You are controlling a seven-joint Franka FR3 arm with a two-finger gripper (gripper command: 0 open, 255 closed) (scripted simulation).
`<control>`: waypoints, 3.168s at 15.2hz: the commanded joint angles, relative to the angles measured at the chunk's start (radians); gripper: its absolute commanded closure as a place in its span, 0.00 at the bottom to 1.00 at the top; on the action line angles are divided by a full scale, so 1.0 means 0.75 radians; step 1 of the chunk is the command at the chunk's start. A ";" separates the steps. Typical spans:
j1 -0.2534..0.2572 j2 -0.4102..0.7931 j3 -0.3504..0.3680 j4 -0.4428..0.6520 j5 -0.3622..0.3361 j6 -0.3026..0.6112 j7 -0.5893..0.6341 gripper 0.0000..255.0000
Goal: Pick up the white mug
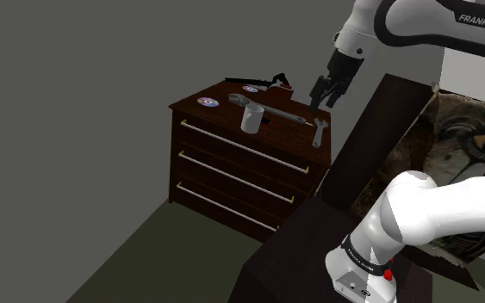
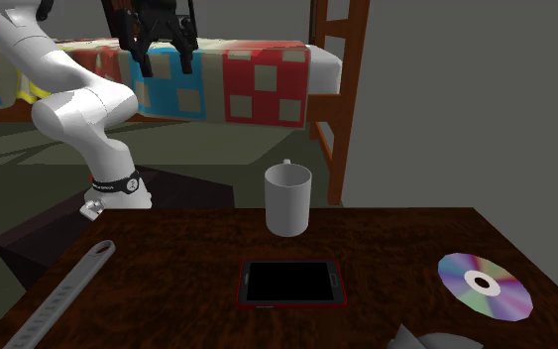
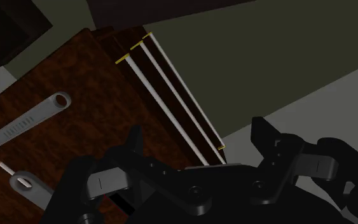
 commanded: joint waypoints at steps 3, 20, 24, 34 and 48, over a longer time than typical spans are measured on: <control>-0.008 0.108 -0.023 0.036 0.000 0.057 -0.003 0.00; -0.051 1.055 -0.202 0.611 0.137 0.295 -0.094 0.00; -0.078 1.287 -0.224 0.820 0.204 0.279 -0.126 0.00; -0.081 1.325 -0.222 0.729 0.215 0.406 -0.135 0.00; -0.081 1.309 -0.223 0.781 0.210 0.338 -0.131 1.00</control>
